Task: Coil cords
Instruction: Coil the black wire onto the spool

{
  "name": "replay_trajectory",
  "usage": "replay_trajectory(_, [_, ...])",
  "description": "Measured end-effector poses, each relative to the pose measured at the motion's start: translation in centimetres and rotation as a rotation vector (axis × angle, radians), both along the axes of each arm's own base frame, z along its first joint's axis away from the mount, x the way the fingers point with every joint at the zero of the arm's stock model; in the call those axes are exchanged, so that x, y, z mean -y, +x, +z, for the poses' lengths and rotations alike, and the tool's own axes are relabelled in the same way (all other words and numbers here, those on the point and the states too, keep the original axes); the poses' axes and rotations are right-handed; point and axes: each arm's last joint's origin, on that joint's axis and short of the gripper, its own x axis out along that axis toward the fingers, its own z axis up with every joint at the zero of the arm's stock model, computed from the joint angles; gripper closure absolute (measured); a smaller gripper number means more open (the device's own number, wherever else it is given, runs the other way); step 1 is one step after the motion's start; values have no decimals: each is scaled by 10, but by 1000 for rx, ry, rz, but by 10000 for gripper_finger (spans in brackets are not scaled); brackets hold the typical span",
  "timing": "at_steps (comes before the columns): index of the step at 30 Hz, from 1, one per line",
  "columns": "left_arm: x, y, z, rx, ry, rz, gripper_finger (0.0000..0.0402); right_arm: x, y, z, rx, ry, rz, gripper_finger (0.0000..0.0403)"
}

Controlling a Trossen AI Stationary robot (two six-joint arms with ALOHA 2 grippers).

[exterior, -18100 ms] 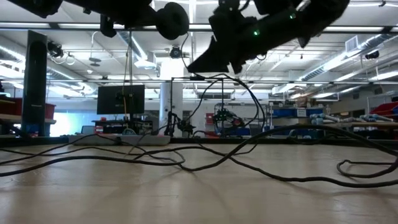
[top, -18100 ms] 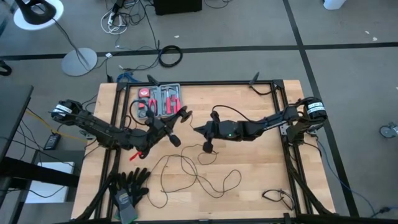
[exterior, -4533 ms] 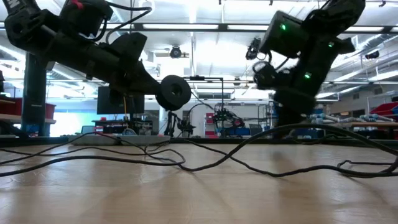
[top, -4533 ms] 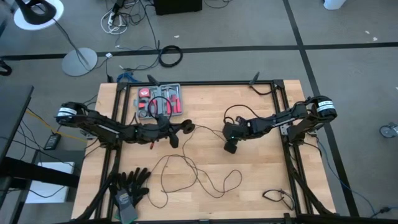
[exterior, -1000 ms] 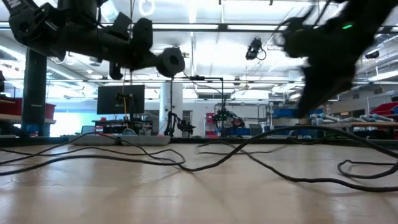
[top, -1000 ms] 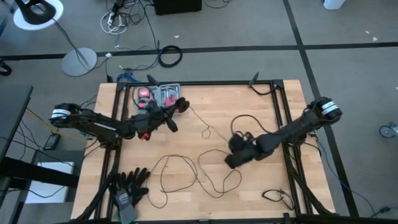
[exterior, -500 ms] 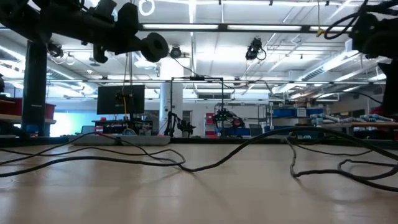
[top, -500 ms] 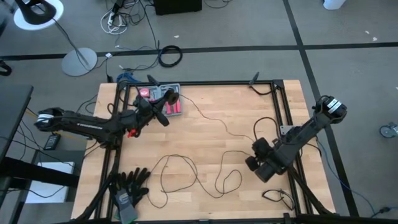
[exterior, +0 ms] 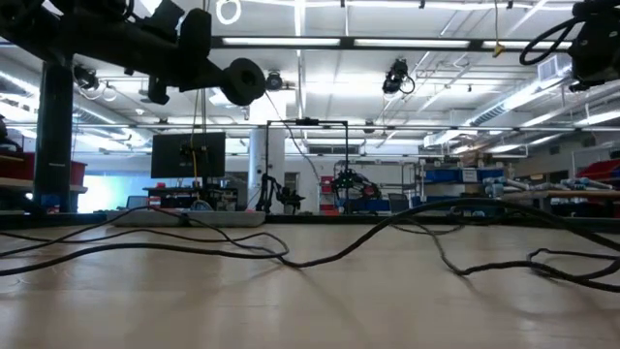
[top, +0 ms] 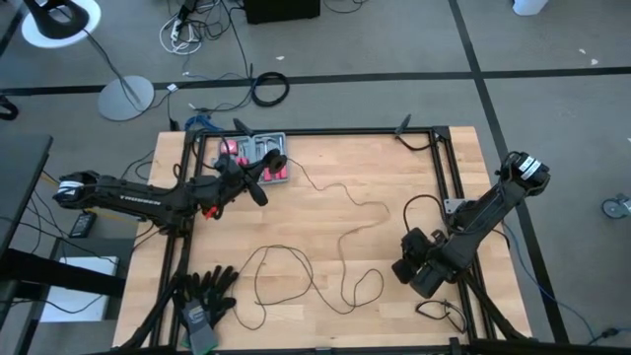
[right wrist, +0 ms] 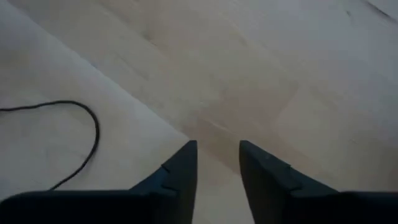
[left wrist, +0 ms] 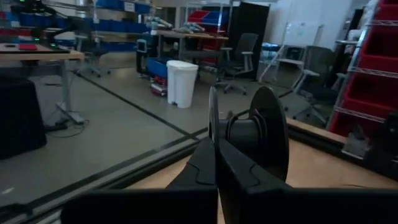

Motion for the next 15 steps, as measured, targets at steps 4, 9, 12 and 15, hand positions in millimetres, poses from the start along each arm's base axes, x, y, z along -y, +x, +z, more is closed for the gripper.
replay_trajectory(4, [2, 1, 0, 1, 0, -74, 401, 3, 3, 2, 72, -88, 26, 259])
replay_trajectory(9, [7, 3, 0, 19, -25, -147, 401, 16, 23, 8, 301, -364, 69, 253])
replay_trajectory(12, [13, 3, 0, 31, -41, -180, 401, 29, 43, 12, 333, -462, 84, 258])
replay_trajectory(15, [20, 4, 0, 37, -58, -216, 401, 48, 72, 15, 307, -443, 149, 269])
